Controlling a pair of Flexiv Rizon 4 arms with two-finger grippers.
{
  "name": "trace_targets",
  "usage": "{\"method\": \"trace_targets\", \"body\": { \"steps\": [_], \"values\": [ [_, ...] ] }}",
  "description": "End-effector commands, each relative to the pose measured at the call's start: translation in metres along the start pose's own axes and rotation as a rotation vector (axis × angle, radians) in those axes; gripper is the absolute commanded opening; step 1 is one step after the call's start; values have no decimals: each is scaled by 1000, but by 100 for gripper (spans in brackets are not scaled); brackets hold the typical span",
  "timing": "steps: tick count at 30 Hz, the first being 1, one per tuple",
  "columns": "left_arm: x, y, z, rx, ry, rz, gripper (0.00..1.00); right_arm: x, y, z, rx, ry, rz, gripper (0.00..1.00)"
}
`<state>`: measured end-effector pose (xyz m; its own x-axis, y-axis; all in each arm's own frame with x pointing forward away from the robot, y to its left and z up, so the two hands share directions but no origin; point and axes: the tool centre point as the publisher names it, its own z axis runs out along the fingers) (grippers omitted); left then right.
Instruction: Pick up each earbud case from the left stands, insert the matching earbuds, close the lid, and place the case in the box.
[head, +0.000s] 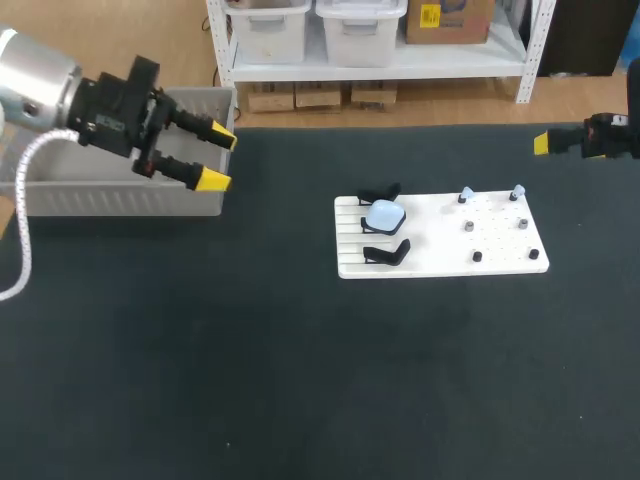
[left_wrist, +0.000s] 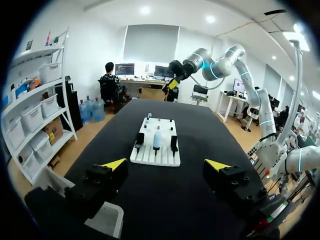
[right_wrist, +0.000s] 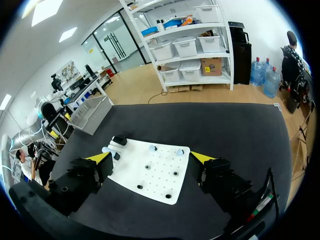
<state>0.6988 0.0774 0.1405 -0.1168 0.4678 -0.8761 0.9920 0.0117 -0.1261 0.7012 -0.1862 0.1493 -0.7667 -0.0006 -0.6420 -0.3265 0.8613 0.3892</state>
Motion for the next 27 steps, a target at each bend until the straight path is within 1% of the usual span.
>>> {"method": "trace_targets", "body": {
  "steps": [1,5,10,15,20,27],
  "values": [
    [4,1,19,-9,2,-2,100,0,0,0,1,0,0,100],
    [4,2,34,-9,-3,15,100,0,0,0,1,0,0,100],
    [3,4,58,20,8,43,100,0,0,0,1,0,0,100],
    [-2,9,78,40,-3,65,100,0,0,0,1,0,0,100],
    [-1,14,95,36,-7,65,100,0,0,0,1,0,0,100],
    [2,14,117,44,-59,46,100,0,0,0,1,0,0,100]
  ]
}}
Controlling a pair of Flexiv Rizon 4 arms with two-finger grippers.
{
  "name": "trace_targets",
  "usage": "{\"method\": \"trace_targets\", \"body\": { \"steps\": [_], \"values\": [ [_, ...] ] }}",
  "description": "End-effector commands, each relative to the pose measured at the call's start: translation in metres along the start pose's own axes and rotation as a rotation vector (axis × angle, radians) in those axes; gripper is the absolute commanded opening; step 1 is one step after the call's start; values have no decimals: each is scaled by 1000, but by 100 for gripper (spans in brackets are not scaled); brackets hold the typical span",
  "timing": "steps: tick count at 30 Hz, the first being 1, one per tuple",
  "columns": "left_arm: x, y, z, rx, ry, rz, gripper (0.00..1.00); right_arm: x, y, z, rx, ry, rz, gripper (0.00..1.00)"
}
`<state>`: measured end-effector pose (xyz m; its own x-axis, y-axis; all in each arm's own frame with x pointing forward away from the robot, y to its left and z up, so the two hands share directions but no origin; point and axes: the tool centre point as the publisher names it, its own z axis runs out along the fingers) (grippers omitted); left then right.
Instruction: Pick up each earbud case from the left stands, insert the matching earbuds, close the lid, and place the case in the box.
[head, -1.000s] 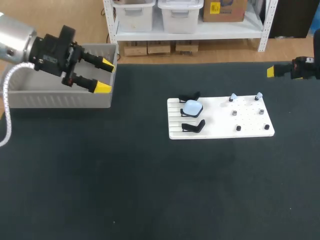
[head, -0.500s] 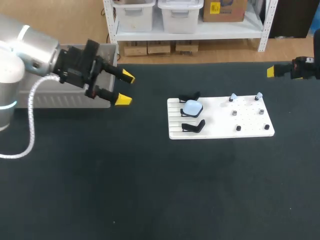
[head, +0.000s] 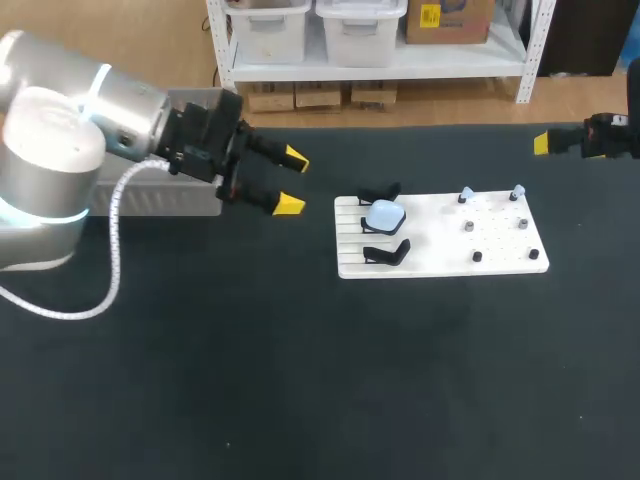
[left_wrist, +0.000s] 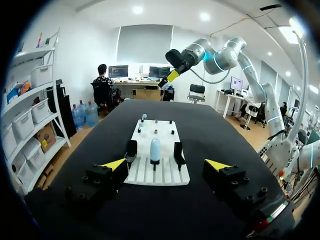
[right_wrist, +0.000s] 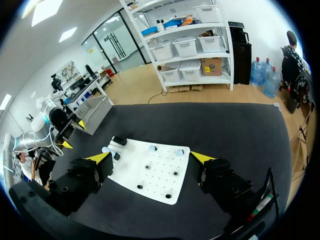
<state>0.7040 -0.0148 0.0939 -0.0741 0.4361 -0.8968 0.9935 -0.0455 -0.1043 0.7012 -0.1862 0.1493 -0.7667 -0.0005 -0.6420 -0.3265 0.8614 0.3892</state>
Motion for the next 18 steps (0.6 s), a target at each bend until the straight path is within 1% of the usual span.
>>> {"method": "trace_targets", "body": {
  "steps": [1,9,18],
  "values": [
    [7,4,16,6,-37,-1,100,0,0,0,1,0,0,100],
    [10,-1,38,15,-45,10,100,0,0,0,1,0,0,100],
    [17,0,54,19,-37,-19,100,0,0,0,1,0,0,100]
  ]
}}
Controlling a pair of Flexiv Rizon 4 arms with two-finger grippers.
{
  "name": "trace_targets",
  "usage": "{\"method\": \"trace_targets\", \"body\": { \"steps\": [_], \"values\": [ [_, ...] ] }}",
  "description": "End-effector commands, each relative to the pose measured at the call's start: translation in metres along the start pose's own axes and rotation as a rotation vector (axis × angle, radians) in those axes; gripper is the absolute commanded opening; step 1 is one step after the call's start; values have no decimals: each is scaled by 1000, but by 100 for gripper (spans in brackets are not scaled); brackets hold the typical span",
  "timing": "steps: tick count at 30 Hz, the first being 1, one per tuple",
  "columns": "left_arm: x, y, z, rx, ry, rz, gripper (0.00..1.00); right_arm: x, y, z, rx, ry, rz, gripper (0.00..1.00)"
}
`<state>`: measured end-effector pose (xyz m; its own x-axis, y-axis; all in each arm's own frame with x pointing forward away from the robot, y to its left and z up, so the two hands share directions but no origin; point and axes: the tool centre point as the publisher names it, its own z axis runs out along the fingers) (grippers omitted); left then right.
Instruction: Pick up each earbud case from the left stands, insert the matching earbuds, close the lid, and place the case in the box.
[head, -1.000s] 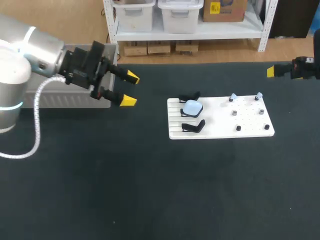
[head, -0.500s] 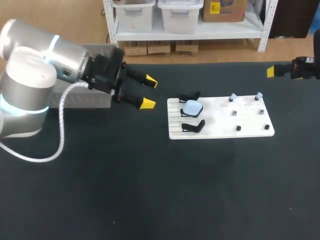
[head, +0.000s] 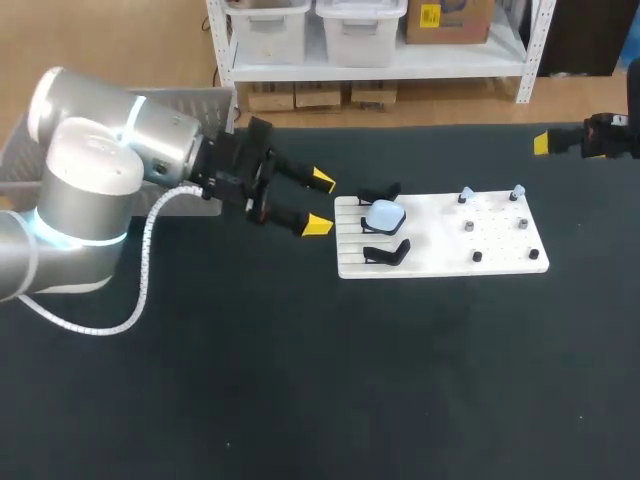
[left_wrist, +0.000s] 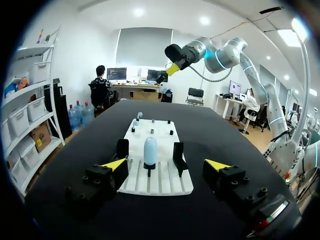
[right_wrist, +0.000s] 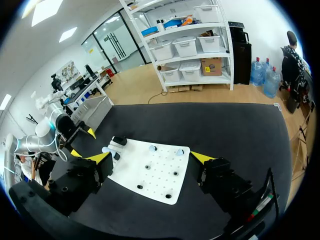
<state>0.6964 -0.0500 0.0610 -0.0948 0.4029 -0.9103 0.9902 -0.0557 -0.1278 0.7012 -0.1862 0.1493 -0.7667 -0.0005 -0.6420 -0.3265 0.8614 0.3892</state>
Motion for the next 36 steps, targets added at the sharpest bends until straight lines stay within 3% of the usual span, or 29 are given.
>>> {"method": "trace_targets", "body": {
  "steps": [1,10,19,24,36],
  "values": [
    [3,3,9,-3,3,-3,99,0,0,0,1,0,0,100],
    [5,6,26,6,8,5,82,0,0,0,1,0,0,100],
    [8,17,35,10,2,5,77,0,0,0,1,0,0,100],
    [7,22,39,10,1,13,64,0,0,0,1,0,0,100],
    [7,20,58,51,-23,18,68,0,0,0,1,0,0,100]
  ]
}}
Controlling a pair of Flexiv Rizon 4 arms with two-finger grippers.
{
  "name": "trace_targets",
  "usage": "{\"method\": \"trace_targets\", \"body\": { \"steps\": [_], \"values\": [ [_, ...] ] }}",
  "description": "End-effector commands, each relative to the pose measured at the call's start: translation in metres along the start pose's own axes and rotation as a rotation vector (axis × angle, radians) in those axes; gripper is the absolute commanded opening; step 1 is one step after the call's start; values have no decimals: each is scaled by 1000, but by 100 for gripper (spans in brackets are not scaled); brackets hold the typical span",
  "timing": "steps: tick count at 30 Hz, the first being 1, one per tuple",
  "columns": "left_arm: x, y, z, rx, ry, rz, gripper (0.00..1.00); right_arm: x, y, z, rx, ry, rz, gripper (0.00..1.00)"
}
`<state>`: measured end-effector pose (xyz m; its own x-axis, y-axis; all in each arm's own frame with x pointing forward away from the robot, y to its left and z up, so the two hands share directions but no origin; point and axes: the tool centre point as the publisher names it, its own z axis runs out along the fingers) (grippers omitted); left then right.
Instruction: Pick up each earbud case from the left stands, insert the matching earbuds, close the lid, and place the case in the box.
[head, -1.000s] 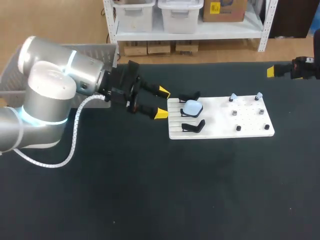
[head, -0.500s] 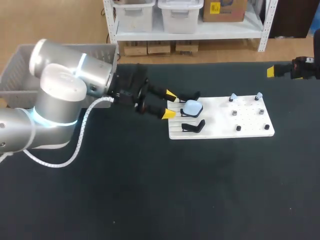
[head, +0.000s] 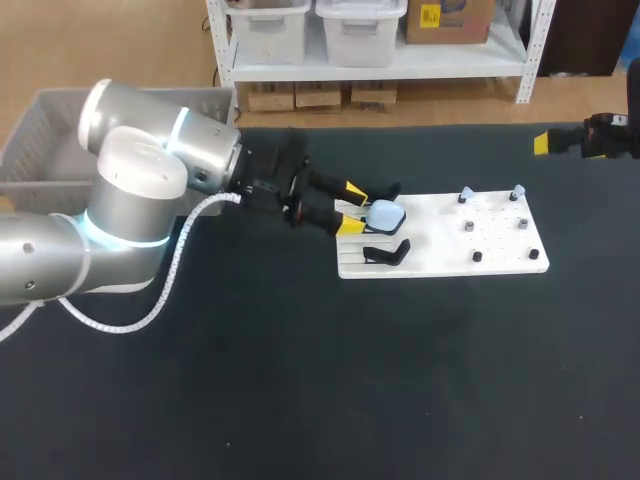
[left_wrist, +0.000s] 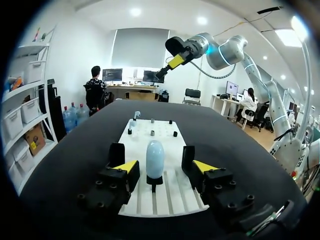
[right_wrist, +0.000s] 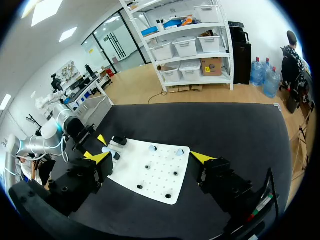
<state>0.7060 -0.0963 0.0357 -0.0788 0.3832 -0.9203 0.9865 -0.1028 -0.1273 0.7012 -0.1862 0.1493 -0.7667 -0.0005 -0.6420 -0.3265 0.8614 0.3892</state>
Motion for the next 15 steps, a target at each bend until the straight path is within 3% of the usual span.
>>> {"method": "trace_targets", "body": {
  "steps": [1,15],
  "values": [
    [5,5,7,11,-3,-2,68,0,0,0,1,0,0,100],
    [6,16,10,12,19,0,67,0,0,0,1,0,0,100]
  ]
}}
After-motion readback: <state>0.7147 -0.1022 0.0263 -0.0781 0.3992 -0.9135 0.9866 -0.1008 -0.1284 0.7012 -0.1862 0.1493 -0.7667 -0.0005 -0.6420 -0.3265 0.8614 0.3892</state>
